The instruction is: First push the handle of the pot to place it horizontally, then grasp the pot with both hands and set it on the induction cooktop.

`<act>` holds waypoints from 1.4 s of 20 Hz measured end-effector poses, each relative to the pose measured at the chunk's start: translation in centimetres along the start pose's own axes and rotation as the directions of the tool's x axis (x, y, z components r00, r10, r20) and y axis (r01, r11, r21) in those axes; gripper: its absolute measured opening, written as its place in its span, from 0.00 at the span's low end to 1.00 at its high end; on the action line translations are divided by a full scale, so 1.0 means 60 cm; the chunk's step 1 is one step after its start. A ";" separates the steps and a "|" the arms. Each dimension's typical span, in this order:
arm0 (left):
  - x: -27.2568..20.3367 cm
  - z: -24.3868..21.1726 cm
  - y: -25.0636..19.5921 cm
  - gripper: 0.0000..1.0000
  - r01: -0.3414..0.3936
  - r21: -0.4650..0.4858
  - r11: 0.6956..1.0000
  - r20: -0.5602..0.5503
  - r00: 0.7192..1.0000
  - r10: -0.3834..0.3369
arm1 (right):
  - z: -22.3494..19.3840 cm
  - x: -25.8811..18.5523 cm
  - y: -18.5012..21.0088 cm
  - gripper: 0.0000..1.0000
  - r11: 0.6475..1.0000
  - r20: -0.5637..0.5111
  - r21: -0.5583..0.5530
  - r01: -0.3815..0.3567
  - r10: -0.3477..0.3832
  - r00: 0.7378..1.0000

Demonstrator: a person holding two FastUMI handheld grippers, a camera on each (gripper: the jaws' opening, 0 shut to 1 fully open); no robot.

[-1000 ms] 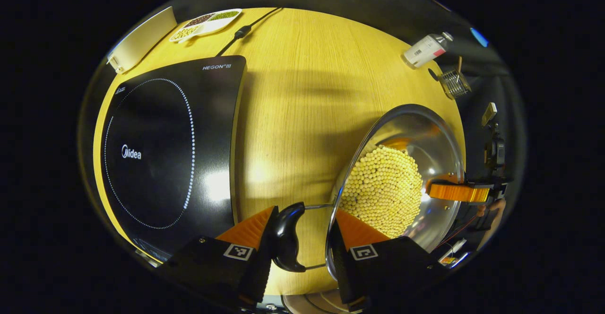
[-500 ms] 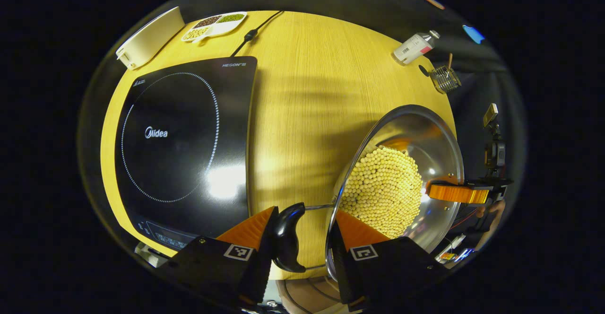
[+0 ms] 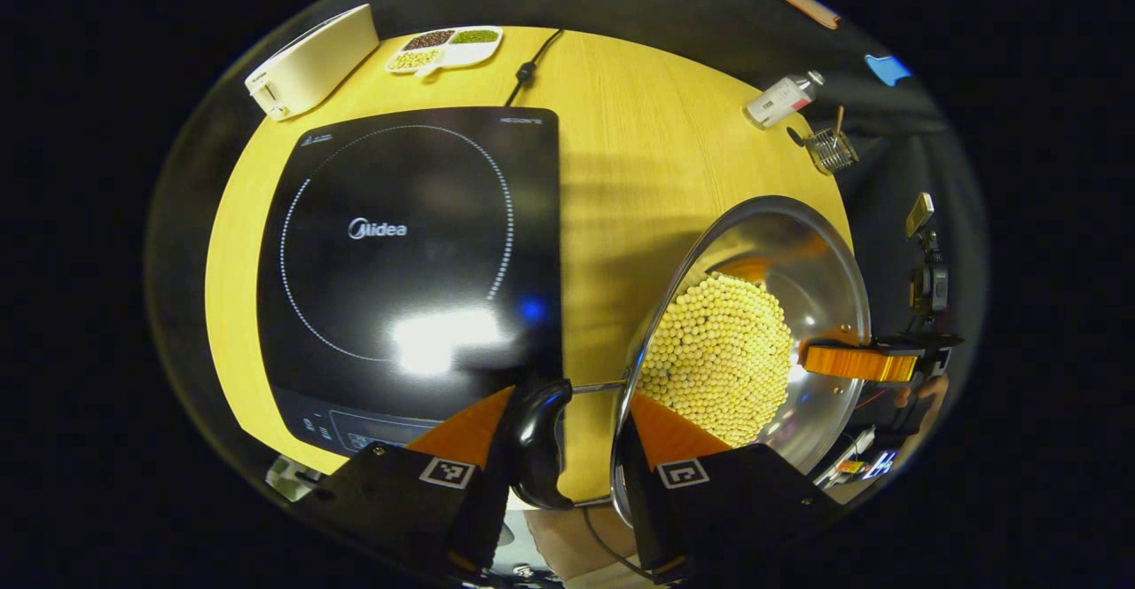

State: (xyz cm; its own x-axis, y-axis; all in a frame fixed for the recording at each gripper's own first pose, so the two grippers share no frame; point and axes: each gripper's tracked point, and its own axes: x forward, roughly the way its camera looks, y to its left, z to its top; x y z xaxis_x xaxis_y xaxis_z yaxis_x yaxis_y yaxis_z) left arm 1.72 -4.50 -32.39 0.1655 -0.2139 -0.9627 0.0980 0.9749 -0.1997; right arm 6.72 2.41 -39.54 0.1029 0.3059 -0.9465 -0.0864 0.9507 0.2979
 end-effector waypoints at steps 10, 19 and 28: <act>-0.051 0.034 0.236 0.60 0.017 0.054 0.998 0.059 0.998 -0.020 | -0.020 0.090 0.227 0.51 1.000 0.026 0.010 0.019 -0.020 0.999; -0.063 0.111 0.369 0.59 -0.015 0.047 0.999 0.173 0.985 0.007 | 0.058 0.169 0.354 0.54 0.998 0.057 -0.049 0.029 -0.026 0.998; -0.046 0.169 0.406 0.59 -0.060 0.083 0.995 0.237 0.971 0.039 | 0.131 0.212 0.374 0.51 0.998 0.088 -0.036 0.047 -0.044 0.995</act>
State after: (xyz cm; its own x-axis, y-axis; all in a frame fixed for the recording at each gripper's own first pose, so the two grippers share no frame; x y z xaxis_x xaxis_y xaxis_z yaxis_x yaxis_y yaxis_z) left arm 13.57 19.20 -32.73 0.3968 -0.1845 -0.8992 0.1693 0.9775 -0.1259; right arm 13.88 28.02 -43.92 0.1929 0.2675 -0.9441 -0.1167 0.9616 0.2486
